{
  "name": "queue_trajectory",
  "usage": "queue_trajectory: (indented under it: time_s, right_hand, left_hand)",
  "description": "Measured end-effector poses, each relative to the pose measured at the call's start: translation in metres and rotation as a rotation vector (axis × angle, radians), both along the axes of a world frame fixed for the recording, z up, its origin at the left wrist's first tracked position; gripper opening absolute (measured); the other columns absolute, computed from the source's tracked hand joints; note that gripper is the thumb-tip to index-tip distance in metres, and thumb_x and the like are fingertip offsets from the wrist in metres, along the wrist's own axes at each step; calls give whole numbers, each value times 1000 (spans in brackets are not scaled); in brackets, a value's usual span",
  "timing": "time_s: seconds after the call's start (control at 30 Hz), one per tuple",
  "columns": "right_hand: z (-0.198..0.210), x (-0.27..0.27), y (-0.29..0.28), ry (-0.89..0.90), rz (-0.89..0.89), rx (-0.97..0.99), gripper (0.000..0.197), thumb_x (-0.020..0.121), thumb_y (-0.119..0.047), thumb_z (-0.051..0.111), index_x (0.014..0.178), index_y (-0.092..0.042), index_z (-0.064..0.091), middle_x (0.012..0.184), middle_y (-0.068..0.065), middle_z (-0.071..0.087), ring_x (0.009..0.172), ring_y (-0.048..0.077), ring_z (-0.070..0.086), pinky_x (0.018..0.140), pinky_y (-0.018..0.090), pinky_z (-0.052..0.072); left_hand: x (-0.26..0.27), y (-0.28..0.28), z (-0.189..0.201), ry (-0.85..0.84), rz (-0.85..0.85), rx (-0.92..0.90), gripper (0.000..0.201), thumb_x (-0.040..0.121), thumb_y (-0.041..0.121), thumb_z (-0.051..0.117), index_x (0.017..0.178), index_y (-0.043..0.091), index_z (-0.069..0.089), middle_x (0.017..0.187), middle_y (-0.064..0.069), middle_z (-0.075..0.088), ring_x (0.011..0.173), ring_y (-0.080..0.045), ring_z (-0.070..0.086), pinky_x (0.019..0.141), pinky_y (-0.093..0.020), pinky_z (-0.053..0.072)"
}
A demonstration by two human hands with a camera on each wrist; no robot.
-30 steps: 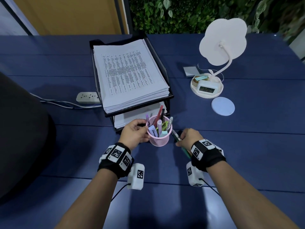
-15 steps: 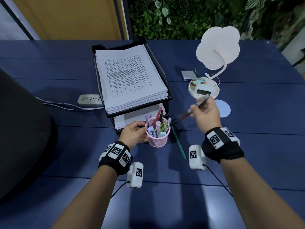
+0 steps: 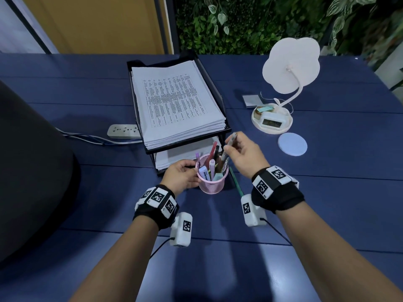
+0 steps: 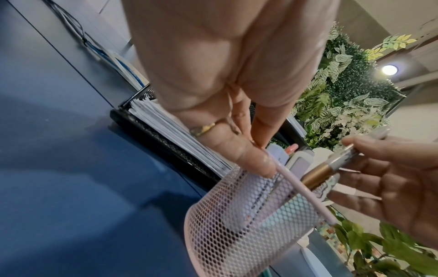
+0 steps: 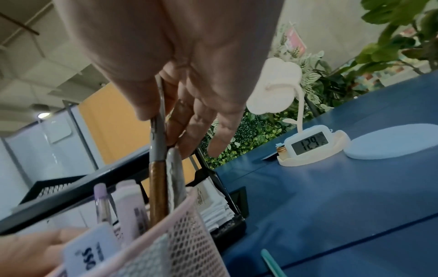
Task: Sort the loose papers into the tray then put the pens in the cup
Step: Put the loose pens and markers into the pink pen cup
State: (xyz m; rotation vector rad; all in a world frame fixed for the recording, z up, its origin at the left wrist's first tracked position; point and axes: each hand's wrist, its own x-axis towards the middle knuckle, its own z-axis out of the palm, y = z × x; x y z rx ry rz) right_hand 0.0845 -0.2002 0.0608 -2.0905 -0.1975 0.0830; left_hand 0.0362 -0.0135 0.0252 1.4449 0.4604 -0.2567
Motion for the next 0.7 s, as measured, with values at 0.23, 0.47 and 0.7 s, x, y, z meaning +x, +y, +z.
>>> queue_trajectory:
  time_s: [0.23,0.47,0.7]
  right_hand:
    - [-12,1,3,24,120,-270,16,87,-20,61,97,-8,63,100,10,56,96,25,56,89,35,45]
    - [-19,-1,3,87,177,-317,13,80,-19,71,93,-16,68,98,3,51,92,20,57,87,28,45]
    - [-32,1,-8,203,-105,66,24,85,-7,52,78,-30,52,84,-6,60,81,16,57,80,30,45]
  left_hand:
    - [0,0,0,4,-14,18,10,91,3,59,92,12,59,66,-6,64,47,-7,62,52,-21,54]
    - [1,0,-1,1,-33,24,11,92,2,57,99,10,60,74,-10,64,48,-7,63,54,-21,54]
    - [0,2,-2,-2,-41,20,16,91,-2,57,95,13,60,75,-11,62,49,-7,63,54,-21,55]
